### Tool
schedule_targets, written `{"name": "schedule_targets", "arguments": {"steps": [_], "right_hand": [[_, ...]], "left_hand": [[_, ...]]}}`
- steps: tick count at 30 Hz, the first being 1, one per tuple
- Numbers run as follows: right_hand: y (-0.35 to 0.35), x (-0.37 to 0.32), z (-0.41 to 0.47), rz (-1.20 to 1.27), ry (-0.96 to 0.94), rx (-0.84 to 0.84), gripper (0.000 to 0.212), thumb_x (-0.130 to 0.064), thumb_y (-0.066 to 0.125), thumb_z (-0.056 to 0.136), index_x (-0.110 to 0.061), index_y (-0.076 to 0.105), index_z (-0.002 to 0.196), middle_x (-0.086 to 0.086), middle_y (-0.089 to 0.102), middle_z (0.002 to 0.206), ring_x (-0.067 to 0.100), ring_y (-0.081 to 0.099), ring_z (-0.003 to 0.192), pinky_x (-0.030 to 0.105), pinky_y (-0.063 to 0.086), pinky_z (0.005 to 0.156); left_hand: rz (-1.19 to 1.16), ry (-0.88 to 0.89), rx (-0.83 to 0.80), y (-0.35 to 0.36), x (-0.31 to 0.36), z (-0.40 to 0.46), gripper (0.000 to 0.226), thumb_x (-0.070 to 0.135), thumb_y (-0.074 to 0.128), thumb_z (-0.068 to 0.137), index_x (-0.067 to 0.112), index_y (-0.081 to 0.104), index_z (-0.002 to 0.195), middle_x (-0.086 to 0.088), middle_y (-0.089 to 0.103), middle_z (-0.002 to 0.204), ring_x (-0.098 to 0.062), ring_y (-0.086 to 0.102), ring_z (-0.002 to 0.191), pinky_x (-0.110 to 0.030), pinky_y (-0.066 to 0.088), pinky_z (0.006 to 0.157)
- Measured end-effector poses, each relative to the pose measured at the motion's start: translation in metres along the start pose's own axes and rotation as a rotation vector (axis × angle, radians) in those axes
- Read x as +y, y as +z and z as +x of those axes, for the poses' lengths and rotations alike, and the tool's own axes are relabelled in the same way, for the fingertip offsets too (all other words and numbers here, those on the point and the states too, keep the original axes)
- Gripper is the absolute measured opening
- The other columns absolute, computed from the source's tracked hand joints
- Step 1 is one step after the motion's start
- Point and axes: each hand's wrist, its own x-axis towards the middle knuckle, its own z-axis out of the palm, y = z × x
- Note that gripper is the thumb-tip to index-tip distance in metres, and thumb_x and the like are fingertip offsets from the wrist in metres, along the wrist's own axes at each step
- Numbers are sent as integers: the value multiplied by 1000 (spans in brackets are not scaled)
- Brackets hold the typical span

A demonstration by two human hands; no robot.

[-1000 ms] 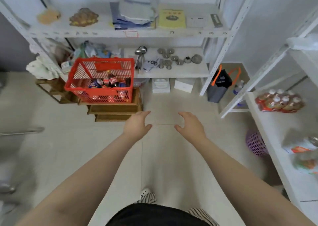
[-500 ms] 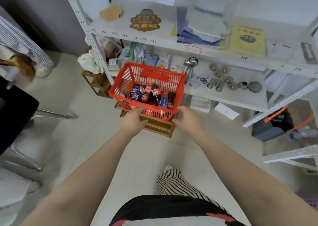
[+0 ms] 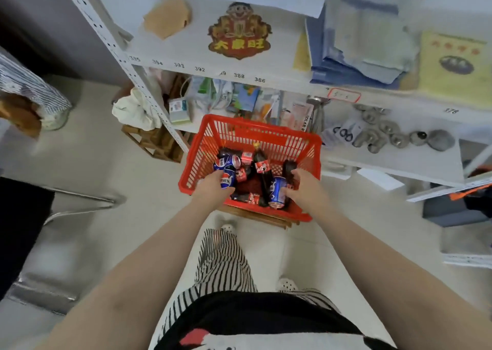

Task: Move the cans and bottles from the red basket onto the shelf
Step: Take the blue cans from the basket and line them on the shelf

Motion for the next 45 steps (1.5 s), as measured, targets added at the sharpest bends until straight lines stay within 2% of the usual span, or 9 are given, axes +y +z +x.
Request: {"name": "schedule_targets", "arguments": {"steps": [8,13,17,20,24,28,32,38,45], "right_hand": [[72,6,76,152,314,39,48,-26,73,78,-6,56,118,15,65,113,34,61,105,37,45,82],[123,28,118,195,448,36,69,-31,77,75,-7,46,132,17,61,124,37,58,112,42,48,91],[164,54,148,226,559,37,80,-40,80,70,-10,42,133,11,61,122,32,62,107,46,52,91],[187,70,161,217,633,93,76,-38,82,68,-9,44,127,10,61,118,29,62,104,40,54,87],[203,83,174,202,688,112,80,-42,83,66,-8,41,126,11,59,118,30,61,103,40,53,88],[203,87,179,142,694,83,76,-39,82,68,-7,42,124,13,61,118,32,62,104,40,53,88],[181,80,171,276,685,43,69,-34,82,70,-6,48,123,11,63,115,28,63,97,31,49,76],[104,25,111,1071,688,9,54,-21,79,76,-10,55,123,6,70,107,22,69,92,43,55,91],[30,-25,13,1736,440,-84,72,-18,74,71,-2,48,136,19,56,134,32,60,111,40,56,87]], "left_hand": [[220,84,-247,-5,-34,146,56,36,66,84,3,52,126,-18,62,122,-34,58,111,-40,47,91],[370,91,-344,35,-64,198,48,38,64,85,1,57,115,-20,64,113,-36,61,105,-41,48,86],[567,79,-363,75,-90,233,62,57,59,82,7,57,118,-13,63,116,-31,60,107,-42,50,90],[768,55,-345,93,-92,252,82,74,54,73,11,55,125,-15,52,133,-34,46,124,-44,39,101],[775,-53,-428,111,-89,267,102,85,53,61,11,48,131,-18,42,145,-39,36,133,-49,30,109],[650,-55,-310,115,-76,252,95,73,67,63,7,44,127,-17,50,136,-38,44,128,-47,35,103],[296,-2,-260,99,-64,234,88,56,77,65,8,36,127,-13,62,120,-35,60,110,-41,48,83],[-365,-88,-447,35,-15,189,72,37,78,75,13,42,132,-1,59,123,-14,61,98,-24,46,78],[-712,-45,-693,-31,38,120,53,30,67,86,14,49,133,-5,68,115,-22,67,100,-43,52,94]]}}
